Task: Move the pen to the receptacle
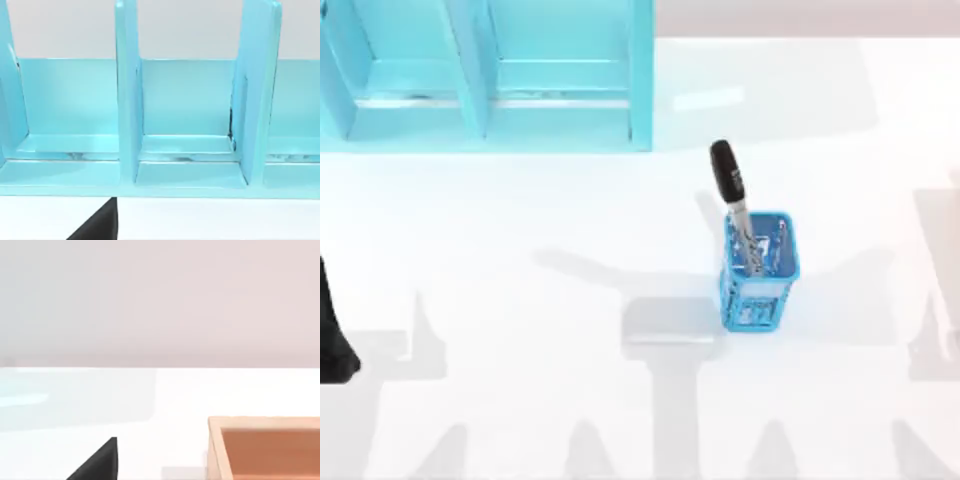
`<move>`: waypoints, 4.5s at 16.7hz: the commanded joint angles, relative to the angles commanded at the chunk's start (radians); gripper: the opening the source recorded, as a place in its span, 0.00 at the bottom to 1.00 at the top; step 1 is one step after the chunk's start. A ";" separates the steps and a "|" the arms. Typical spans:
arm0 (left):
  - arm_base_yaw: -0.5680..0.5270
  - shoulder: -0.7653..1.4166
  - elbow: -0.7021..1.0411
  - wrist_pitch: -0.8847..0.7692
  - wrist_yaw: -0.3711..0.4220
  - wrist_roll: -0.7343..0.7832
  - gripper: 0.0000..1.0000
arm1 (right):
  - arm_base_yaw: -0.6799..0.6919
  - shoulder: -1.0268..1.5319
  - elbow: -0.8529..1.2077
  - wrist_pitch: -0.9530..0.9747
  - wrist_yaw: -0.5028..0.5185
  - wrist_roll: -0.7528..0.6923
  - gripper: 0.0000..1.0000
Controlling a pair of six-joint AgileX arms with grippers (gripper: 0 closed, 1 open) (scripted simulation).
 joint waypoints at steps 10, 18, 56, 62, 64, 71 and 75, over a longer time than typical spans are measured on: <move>0.000 0.000 0.000 0.000 0.000 0.000 1.00 | 0.076 0.383 0.180 0.023 -0.163 -0.055 1.00; 0.000 0.000 0.000 0.000 0.000 0.000 1.00 | 0.198 1.093 0.501 0.096 -0.429 -0.132 1.00; 0.000 0.000 0.000 0.000 0.000 0.000 1.00 | 0.426 1.853 0.812 0.413 -0.433 -0.059 0.25; 0.000 0.000 0.000 0.000 0.000 0.000 1.00 | 0.426 1.853 0.812 0.413 -0.433 -0.059 0.00; 0.000 0.000 0.000 0.000 0.000 0.000 1.00 | 0.426 1.853 0.812 0.413 -0.433 -0.059 0.00; 0.000 0.000 0.000 0.000 0.000 0.000 1.00 | 0.407 1.841 0.829 0.376 -0.458 -0.071 0.00; 0.000 0.000 0.000 0.000 0.000 0.000 1.00 | 0.301 1.788 0.903 0.182 -0.544 -0.148 0.00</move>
